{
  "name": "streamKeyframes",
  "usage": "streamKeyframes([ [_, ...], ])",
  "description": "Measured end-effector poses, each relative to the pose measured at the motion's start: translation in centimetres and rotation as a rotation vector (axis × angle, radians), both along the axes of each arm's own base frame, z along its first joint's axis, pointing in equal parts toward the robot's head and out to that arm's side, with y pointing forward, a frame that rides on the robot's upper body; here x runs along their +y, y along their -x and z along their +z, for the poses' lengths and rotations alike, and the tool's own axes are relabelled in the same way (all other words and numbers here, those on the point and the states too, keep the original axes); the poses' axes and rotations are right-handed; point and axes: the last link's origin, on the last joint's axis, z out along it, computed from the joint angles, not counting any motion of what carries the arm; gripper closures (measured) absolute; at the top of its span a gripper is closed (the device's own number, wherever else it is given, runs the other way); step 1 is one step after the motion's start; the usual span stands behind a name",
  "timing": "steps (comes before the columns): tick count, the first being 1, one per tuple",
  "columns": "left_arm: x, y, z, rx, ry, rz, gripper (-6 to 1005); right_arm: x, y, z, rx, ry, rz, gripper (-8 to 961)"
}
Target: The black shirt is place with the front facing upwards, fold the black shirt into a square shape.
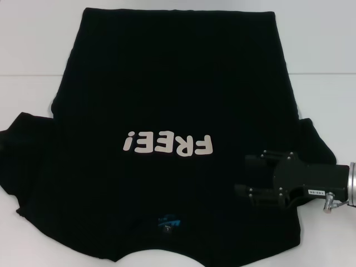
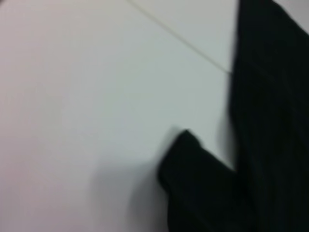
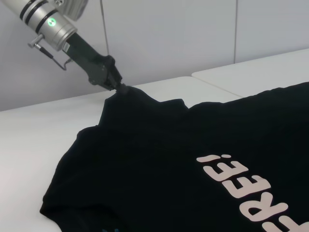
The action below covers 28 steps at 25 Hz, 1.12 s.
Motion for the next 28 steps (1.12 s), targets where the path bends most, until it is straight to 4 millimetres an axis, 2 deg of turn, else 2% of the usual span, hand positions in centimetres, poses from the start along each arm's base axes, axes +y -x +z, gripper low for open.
streamKeyframes([
  [2,0.7,-1.1,-0.3,-0.001,0.017,-0.043,985,0.0,0.0,0.0,-0.001,0.000,0.000,155],
  [7,2.9,-5.8,-2.1,0.004,0.090,-0.191,982,-0.1,-0.2,-0.3,-0.005,-0.001,-0.012,154],
  [11,4.2,-9.6,-4.7,0.030,0.178,-0.305,980,-0.1,-0.2,-0.6,-0.012,-0.004,-0.018,154],
  [14,4.5,-11.5,-6.8,0.030,0.223,-0.359,979,-0.1,-0.3,-0.7,-0.012,-0.004,-0.020,154],
  [17,4.4,-12.3,-8.3,0.011,0.236,-0.383,977,-0.2,-0.3,-0.8,-0.010,-0.003,-0.022,154],
  [21,4.2,-12.4,-9.1,-0.022,0.236,-0.373,975,-0.3,-0.4,-0.9,-0.009,-0.002,-0.026,153],
  [25,3.6,-12.4,-8.8,-0.076,0.239,-0.428,913,-0.3,-0.4,-0.8,-0.005,-0.006,-0.031,153],
  [28,2.5,-12.6,-8.0,-0.145,0.190,-0.578,850,-0.2,-0.5,-0.5,0.017,-0.017,-0.054,153],
])
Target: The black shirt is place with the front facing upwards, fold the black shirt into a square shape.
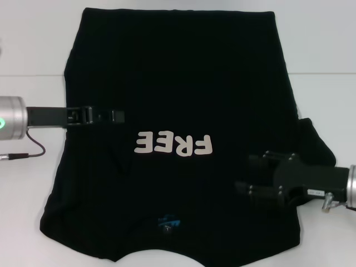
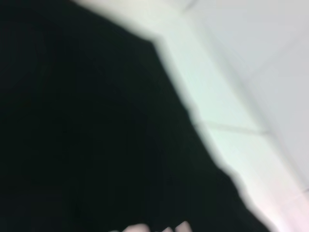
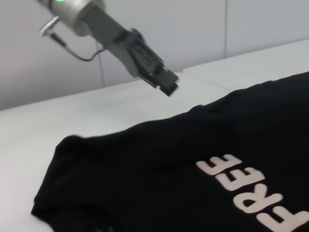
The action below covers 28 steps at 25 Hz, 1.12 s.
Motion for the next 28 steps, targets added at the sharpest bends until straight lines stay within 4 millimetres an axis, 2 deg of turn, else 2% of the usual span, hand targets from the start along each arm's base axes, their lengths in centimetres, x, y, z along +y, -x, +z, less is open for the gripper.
streamKeyframes([
  [3,-1.4,-0.2,0.7,-0.061,-0.051,-0.163,788,0.4,-0.4,1.2,0.054,-0.019,-0.091,152],
  [6,-3.8,0.3,0.7,-0.069,-0.104,-0.361,649,1.4,-1.2,4.0,0.117,-0.030,-0.285,153],
  [7,-4.2,0.5,0.6,-0.062,-0.107,-0.390,603,1.7,-1.6,5.1,0.127,-0.027,-0.354,154],
  [8,-4.7,0.7,0.5,-0.052,-0.109,-0.426,557,2.3,-2.3,7.5,0.137,-0.011,-0.504,154],
  [9,-5.0,0.8,0.4,-0.043,-0.106,-0.447,520,2.3,-2.3,7.5,0.137,-0.011,-0.504,155],
  [14,-6.4,1.5,-0.5,0.005,-0.071,-0.544,333,3.3,-3.3,12.8,0.088,0.037,-0.825,157],
  [17,-6.8,1.7,-0.9,0.027,-0.055,-0.575,183,3.9,-3.1,14.8,0.038,0.031,-1.003,157],
  [19,-6.9,1.8,-1.0,0.041,-0.050,-0.584,83,4.4,-2.9,15.2,-0.009,0.020,-1.062,157],
  [21,-6.8,1.8,-1.2,0.052,-0.041,-0.589,67,5.0,-2.5,14.8,-0.058,0.018,-1.092,157],
  [25,-6.9,2.0,-1.3,0.063,-0.030,-0.589,43,6.0,-1.7,12.6,-0.124,0.055,-1.102,157],
  [28,-6.9,2.0,-1.4,0.065,-0.027,-0.588,45,6.4,-1.9,11.0,-0.156,0.069,-1.111,157],
])
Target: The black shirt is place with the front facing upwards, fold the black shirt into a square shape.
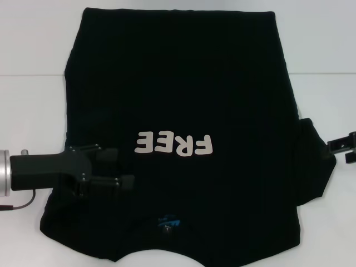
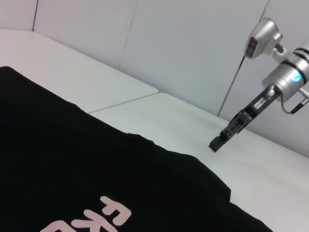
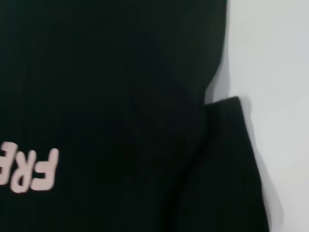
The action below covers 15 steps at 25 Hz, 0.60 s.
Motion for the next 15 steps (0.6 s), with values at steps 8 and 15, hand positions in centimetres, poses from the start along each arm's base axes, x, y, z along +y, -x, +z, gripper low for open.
streamKeyframes([
  [8,0.0,0.2,-0.1,0.008,-0.003,0.008,49,0.9,-0.8,-0.8,-0.073,-0.018,-0.009,158],
  [15,0.0,0.2,-0.1,0.009,-0.004,0.006,48,1.0,-0.7,-1.6,-0.085,-0.012,0.000,158],
])
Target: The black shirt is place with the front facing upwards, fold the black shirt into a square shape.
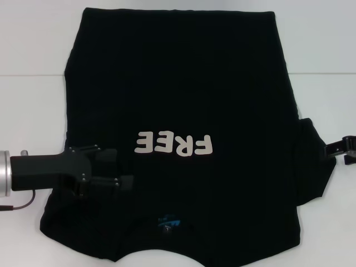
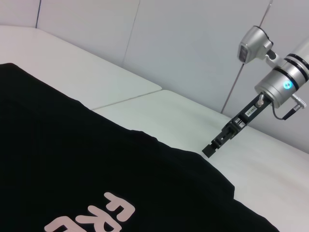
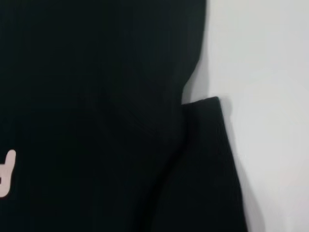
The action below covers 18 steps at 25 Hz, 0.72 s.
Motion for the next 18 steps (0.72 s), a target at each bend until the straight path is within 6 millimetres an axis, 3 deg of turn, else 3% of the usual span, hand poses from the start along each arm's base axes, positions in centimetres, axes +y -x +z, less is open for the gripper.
streamKeyframes([
  [9,0.0,-0.1,0.0,-0.001,-0.001,-0.002,49,0.4,0.5,-1.5,-0.014,0.018,0.018,158],
  [18,0.1,0.0,0.0,0.001,-0.002,-0.001,49,0.7,1.2,-1.9,-0.053,0.051,0.053,296],
])
